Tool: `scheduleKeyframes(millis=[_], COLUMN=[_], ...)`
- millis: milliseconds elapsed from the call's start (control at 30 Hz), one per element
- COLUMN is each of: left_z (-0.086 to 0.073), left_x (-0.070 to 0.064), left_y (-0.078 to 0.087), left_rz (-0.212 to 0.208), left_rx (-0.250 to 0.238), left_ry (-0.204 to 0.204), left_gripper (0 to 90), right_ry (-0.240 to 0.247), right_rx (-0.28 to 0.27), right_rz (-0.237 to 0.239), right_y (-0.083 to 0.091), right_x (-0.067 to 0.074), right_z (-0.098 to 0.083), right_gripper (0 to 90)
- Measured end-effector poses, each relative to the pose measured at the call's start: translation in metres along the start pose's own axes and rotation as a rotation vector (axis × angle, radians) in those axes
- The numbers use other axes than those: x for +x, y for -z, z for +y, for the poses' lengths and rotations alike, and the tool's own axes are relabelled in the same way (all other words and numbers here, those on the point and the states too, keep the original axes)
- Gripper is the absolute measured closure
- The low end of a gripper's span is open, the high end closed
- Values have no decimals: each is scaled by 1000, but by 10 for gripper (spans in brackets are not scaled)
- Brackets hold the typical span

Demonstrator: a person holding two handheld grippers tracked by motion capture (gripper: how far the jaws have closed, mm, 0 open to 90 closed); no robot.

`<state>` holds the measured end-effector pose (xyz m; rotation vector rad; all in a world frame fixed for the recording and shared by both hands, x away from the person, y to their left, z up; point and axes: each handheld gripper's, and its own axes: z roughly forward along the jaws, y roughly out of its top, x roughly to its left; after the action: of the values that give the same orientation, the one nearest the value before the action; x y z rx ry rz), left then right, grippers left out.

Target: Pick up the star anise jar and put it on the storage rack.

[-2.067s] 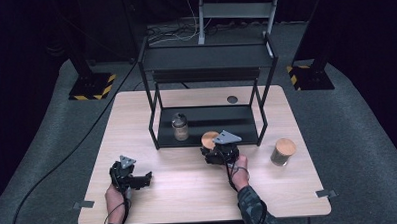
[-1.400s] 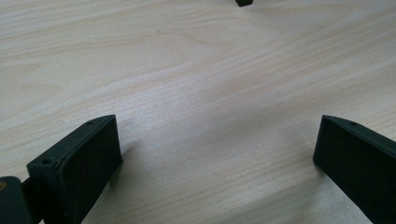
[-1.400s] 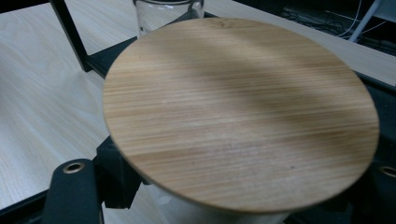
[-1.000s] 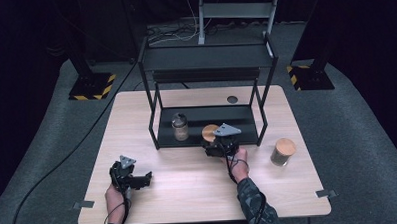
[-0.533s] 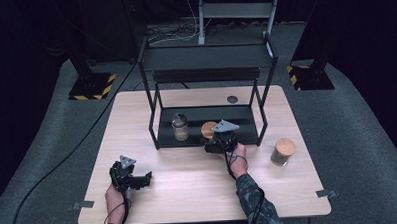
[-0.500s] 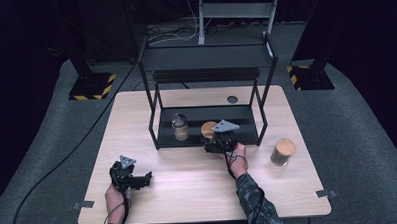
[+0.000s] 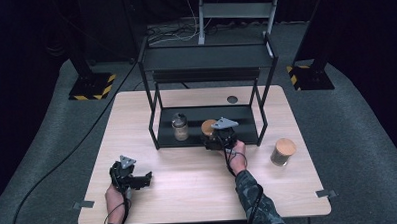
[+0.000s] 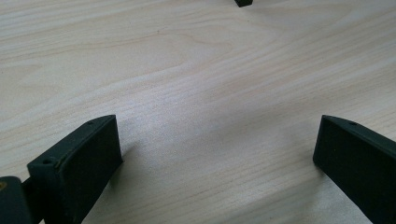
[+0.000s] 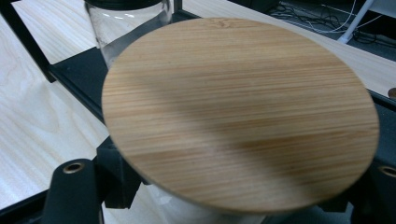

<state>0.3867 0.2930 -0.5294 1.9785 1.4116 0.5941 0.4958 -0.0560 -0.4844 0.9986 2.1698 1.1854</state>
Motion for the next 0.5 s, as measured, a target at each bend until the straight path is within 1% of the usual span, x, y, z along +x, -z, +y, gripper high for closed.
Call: scheduleKeyframes(millis=[200,500], left_z=[0,0], left_x=[0,0], left_y=[0,0], left_rz=[1,2], left_rx=[-1,0], left_ry=[-1,-4], left_gripper=[4,4], right_ry=[6,3], right_rx=[8,4], right_rz=[-6,-8], right_y=[-4,-7], right_x=[-2,-6], right_z=[2,3], right_gripper=[249,249])
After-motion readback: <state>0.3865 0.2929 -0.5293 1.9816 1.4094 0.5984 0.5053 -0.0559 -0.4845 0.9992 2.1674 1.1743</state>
